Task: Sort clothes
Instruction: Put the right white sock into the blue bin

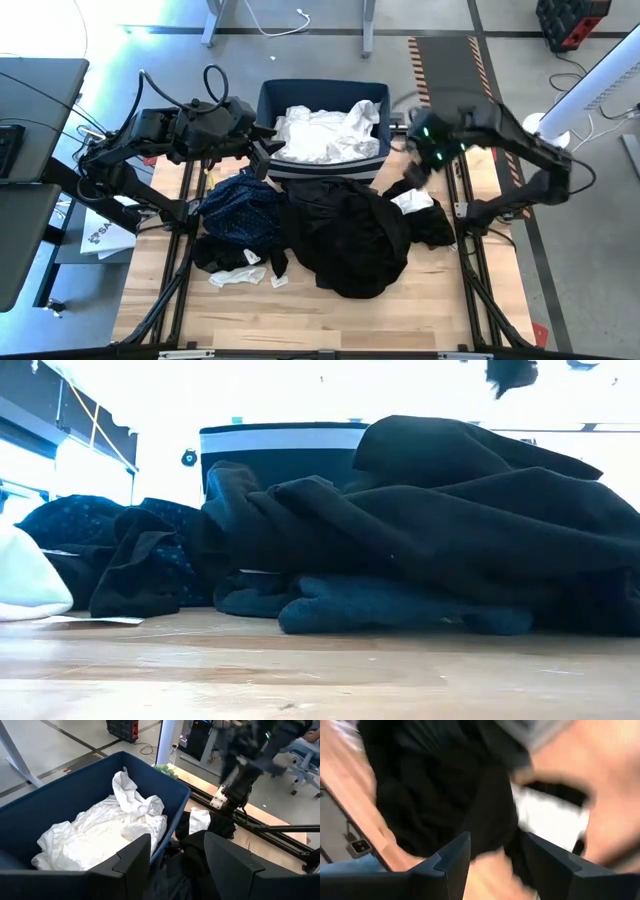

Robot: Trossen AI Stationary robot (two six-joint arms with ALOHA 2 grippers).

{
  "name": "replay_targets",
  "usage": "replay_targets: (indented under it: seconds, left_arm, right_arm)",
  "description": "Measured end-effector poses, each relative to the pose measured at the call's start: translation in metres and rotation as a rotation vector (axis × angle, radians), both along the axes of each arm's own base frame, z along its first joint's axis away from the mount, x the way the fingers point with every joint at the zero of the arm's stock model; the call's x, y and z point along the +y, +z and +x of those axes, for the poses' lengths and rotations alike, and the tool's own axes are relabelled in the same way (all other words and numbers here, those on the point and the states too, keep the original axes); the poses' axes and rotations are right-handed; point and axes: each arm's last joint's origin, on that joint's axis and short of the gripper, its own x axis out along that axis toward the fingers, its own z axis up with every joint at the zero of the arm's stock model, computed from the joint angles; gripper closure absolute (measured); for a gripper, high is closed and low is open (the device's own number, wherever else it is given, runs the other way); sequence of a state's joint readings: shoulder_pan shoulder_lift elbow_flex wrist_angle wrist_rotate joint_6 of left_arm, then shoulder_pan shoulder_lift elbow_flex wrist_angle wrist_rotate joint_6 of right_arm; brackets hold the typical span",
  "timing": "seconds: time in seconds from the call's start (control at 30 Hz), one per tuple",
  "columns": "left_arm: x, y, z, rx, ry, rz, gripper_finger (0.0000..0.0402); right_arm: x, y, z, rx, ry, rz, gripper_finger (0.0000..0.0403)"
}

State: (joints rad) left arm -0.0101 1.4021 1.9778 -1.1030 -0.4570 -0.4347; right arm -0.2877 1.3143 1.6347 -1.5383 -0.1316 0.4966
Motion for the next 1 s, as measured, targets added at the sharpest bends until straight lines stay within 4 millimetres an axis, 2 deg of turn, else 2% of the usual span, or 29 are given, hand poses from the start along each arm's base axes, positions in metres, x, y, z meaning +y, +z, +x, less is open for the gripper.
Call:
replay_targets:
  seconds: [0.1, 0.23, 0.37, 0.57, 0.67, 0.77, 0.83, 0.97, 1.0]
  left_arm:
    - [0.0, 0.0, 0.0, 0.0, 0.0, 0.0, 0.0218]
    - [0.0, 0.0, 0.0, -0.001, 0.001, -0.002, 0.0218]
    - [0.0, 0.0, 0.0, -0.003, 0.002, -0.005, 0.0218]
    - [0.0, 0.0, 0.0, -0.008, 0.007, -0.014, 0.0218]
    - [0.0, 0.0, 0.0, -0.012, 0.012, -0.021, 0.0218]
    - [0.0, 0.0, 0.0, -0.012, 0.011, -0.021, 0.0218]
    - [0.0, 0.0, 0.0, -0.015, 0.014, -0.027, 0.0218]
    - [0.0, 0.0, 0.0, -0.016, 0.016, -0.028, 0.0218]
    - [0.0, 0.0, 0.0, -0.016, 0.016, -0.028, 0.0218]
  right_arm:
    - [0.011, -0.039, -0.019, 0.141, -0.19, 0.05, 0.0222]
    - [0.012, -0.091, -0.04, 0.272, -0.42, 0.077, 0.0222]
    - [0.004, -0.14, -0.042, 0.291, -0.509, 0.094, 0.0222]
    - [-0.011, -0.199, -0.045, 0.318, -0.63, 0.119, 0.0222]
    - [-0.016, -0.218, -0.045, 0.31, -0.676, 0.133, 0.0222]
    - [-0.019, -0.224, -0.041, 0.25, -0.638, 0.118, 0.0234]
    - [-0.021, -0.224, -0.037, 0.208, -0.634, 0.11, 0.0264]
    - [-0.024, -0.217, -0.031, 0.13, -0.621, 0.092, 0.0371]
    - [-0.024, -0.215, -0.03, 0.117, -0.607, 0.085, 0.0386]
